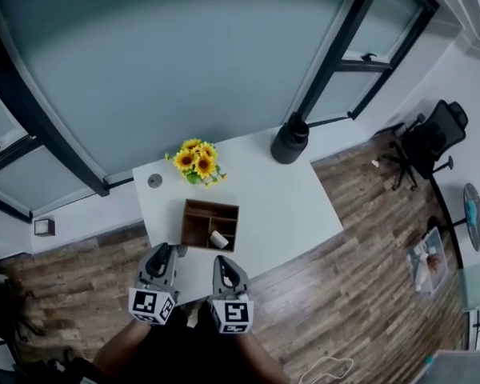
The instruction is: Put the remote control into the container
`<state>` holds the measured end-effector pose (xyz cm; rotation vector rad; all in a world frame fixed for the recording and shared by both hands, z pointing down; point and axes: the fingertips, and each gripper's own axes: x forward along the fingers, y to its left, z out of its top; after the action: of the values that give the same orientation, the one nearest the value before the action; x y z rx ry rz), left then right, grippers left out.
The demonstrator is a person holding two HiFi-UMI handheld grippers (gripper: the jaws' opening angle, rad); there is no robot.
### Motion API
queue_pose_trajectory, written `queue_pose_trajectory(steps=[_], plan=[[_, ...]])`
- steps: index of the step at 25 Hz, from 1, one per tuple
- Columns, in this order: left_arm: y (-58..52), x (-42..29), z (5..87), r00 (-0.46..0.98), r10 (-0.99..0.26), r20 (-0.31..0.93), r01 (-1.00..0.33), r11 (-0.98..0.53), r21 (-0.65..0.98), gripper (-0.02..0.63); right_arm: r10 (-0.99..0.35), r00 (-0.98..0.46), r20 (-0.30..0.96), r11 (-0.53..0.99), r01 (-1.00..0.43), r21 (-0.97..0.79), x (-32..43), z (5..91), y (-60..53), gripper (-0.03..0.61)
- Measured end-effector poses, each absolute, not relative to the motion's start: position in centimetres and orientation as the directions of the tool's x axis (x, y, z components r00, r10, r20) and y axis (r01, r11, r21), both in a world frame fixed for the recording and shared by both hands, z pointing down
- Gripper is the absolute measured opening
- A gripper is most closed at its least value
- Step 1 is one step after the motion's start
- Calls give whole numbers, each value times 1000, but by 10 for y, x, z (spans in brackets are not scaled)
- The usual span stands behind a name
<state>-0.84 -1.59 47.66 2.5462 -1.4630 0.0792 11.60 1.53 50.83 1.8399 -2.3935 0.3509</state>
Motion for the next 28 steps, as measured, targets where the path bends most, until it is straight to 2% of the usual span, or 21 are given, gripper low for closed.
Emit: queue_pose_trajectory(steps=[7,28], plan=[[-21,-10,493,434,-883,176,-899,-415,139,86,-918,-337,210,314,-940,-136,113,506,6,5],[-76,9,563,497,-839,220,-864,-456,214,86,-931,-293,217,266,-953,-148,100,539,-26,5]])
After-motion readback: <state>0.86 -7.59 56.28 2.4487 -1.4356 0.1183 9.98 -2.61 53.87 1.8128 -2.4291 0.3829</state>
